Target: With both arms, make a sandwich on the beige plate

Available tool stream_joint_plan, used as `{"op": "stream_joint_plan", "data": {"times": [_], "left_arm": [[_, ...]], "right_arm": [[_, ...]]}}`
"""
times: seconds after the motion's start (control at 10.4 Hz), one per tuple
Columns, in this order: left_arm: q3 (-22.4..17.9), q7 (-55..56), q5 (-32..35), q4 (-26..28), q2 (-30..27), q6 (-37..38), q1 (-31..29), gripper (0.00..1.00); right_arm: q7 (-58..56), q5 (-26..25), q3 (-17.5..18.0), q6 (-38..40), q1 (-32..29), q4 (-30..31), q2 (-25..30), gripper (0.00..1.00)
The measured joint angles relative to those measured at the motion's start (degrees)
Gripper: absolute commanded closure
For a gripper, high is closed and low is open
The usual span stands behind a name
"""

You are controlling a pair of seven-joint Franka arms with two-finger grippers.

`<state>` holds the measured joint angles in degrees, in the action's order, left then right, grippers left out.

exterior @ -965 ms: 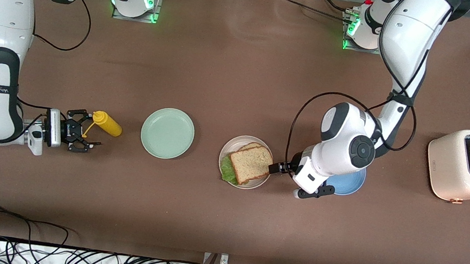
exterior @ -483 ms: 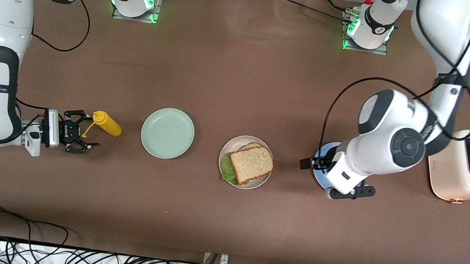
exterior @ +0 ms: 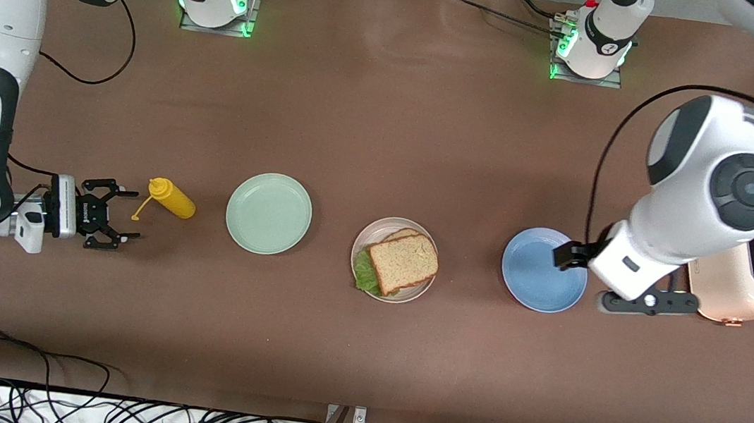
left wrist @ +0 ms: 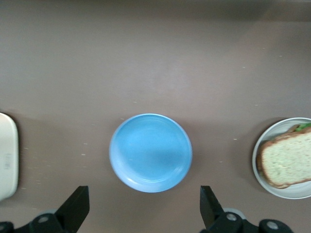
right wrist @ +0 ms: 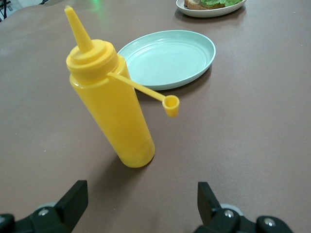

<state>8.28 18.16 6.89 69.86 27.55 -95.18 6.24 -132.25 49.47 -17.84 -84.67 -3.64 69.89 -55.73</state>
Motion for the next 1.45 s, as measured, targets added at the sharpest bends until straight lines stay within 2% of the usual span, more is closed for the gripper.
{"op": "stream_joint_plan", "data": {"times": [0.19, 0.58, 1.45], "left_arm": [[-0.06, -6.97, 0.02, -0.05, -1.58, 2.86, -3.51, 0.0], [-0.02, -9.7, 0.02, -0.06, -3.88, 3.61, -7.32, 0.0], [0.08, -15.21, -0.54, -0.07, -5.22, 3.91, -11.06, 0.0]], "right_arm": [[0.0, -0.13, -0.13, 0.03, -0.06, -0.91, 0.0, 0.0], [0.66, -0.39, -0.77, 0.51, -0.48, -2.16, 0.02, 0.0], [20.18, -6.33, -3.4, 8.11, -0.13, -11.65, 1.78, 0.0]]}}
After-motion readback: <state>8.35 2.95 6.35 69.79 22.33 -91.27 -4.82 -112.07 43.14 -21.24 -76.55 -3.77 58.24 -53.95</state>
